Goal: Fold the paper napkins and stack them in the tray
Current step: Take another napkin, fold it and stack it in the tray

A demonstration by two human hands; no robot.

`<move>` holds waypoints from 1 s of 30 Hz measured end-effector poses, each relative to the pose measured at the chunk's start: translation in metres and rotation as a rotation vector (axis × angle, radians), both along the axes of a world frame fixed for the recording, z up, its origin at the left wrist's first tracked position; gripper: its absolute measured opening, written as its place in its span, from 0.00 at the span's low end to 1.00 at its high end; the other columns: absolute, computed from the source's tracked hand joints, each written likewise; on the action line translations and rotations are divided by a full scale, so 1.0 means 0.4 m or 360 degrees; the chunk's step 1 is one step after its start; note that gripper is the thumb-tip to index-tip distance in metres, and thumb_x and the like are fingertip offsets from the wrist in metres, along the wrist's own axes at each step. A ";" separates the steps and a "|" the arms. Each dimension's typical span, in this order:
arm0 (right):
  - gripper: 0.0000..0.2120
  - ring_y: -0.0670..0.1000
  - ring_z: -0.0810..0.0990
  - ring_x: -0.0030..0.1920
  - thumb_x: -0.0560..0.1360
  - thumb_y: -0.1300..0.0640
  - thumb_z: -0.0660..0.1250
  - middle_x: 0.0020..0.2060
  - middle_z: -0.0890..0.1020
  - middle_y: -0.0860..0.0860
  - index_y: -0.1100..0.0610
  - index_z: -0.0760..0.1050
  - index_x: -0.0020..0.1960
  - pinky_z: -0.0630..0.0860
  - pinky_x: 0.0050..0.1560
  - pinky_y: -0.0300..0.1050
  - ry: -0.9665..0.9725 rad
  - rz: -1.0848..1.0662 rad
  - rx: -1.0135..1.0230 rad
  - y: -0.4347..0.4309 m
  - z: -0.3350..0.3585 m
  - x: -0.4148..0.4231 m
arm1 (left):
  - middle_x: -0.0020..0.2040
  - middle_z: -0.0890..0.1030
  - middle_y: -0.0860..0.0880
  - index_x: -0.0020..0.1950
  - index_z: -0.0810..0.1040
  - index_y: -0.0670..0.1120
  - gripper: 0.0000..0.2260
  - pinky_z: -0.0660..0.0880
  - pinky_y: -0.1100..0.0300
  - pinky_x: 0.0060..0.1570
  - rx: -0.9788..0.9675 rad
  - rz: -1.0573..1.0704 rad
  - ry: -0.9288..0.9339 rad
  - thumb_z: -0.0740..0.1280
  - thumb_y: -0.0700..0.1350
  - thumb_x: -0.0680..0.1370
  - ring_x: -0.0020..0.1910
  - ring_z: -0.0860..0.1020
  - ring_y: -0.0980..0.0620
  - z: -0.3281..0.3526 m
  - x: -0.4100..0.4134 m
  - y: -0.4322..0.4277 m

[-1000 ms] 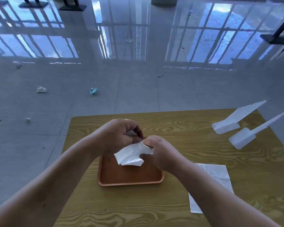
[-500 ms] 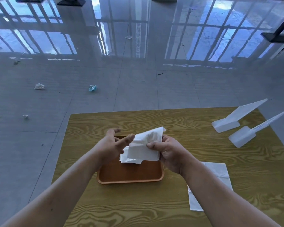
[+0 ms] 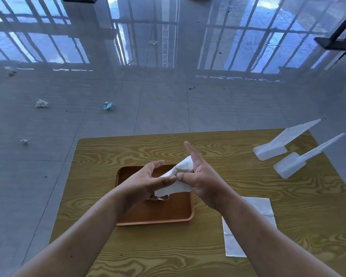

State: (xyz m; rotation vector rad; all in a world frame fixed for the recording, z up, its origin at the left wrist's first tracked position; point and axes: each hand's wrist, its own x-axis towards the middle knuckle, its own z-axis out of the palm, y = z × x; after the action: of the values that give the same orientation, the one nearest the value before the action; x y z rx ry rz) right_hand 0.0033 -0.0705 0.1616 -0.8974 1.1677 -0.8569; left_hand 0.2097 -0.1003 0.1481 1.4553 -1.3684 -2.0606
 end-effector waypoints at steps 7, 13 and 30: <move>0.40 0.54 0.80 0.50 0.76 0.72 0.64 0.47 0.81 0.61 0.43 0.63 0.80 0.79 0.57 0.44 -0.0256 -0.0052 -0.0016 -0.015 -0.021 -0.039 | 0.60 0.87 0.43 0.75 0.67 0.58 0.40 0.83 0.48 0.56 0.0247 0.0221 0.0361 0.81 0.59 0.67 0.56 0.87 0.41 -0.018 -0.012 -0.003; 0.33 0.56 0.81 0.46 0.79 0.73 0.65 0.47 0.82 0.62 0.45 0.68 0.77 0.80 0.54 0.54 0.0016 -0.0165 0.0009 -0.009 -0.048 -0.050 | 0.47 0.87 0.40 0.68 0.80 0.44 0.30 0.83 0.56 0.46 -0.0089 0.0552 0.0421 0.82 0.41 0.66 0.47 0.87 0.45 -0.037 -0.032 -0.039; 0.05 0.42 0.79 0.33 0.76 0.59 0.72 0.36 0.84 0.47 0.50 0.83 0.47 0.77 0.34 0.42 0.0967 -0.0064 -0.0170 -0.005 -0.051 -0.053 | 0.53 0.77 0.65 0.40 0.82 0.64 0.05 0.65 0.65 0.55 -0.1270 -0.0093 -0.0765 0.75 0.55 0.74 0.59 0.71 0.66 -0.027 -0.020 -0.038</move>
State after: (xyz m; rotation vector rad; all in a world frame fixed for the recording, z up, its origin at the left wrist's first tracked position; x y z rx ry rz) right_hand -0.0180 -0.0727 0.1412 -1.2769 1.6759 -0.6994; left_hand 0.2017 -0.1154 0.1375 1.5448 -2.0892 -0.9608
